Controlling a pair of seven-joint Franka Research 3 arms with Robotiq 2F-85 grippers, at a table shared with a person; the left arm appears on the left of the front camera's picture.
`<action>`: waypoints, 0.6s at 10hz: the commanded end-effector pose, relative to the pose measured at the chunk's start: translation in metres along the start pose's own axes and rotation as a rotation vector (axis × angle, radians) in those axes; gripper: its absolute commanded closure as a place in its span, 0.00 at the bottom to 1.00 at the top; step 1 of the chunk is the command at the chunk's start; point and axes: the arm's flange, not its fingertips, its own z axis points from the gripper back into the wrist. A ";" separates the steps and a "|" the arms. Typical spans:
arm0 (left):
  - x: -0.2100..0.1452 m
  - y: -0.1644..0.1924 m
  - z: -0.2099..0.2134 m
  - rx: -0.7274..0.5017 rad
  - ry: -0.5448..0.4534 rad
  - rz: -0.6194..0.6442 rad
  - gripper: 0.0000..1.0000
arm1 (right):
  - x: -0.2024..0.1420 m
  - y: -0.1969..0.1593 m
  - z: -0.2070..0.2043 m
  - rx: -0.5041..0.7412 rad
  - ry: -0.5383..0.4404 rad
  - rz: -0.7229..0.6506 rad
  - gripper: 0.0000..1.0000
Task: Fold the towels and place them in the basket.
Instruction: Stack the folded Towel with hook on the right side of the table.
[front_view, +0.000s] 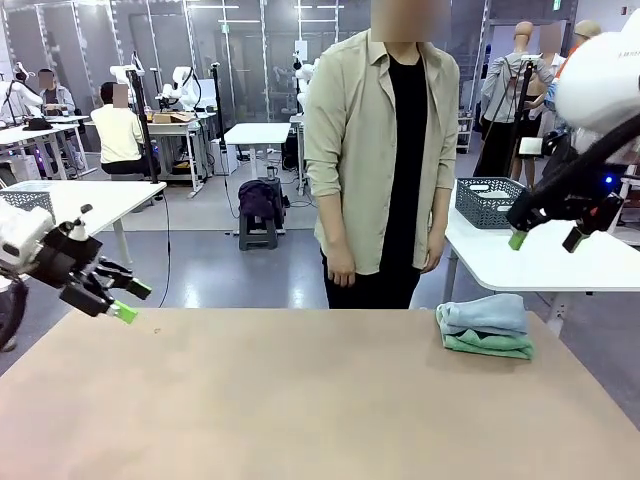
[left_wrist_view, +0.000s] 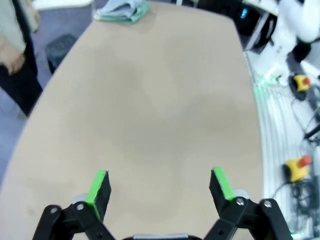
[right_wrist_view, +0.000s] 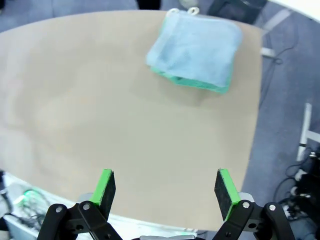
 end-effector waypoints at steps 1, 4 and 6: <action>0.031 -0.012 0.075 -0.110 0.076 0.310 0.00 | 0.002 -0.023 0.045 0.206 0.023 -0.064 0.00; 0.044 -0.010 0.153 -0.248 0.091 0.674 0.00 | -0.002 -0.080 0.077 0.466 0.127 -0.140 0.00; 0.045 -0.008 0.183 -0.401 -0.095 0.910 0.00 | -0.009 -0.113 0.078 0.644 0.231 -0.212 0.00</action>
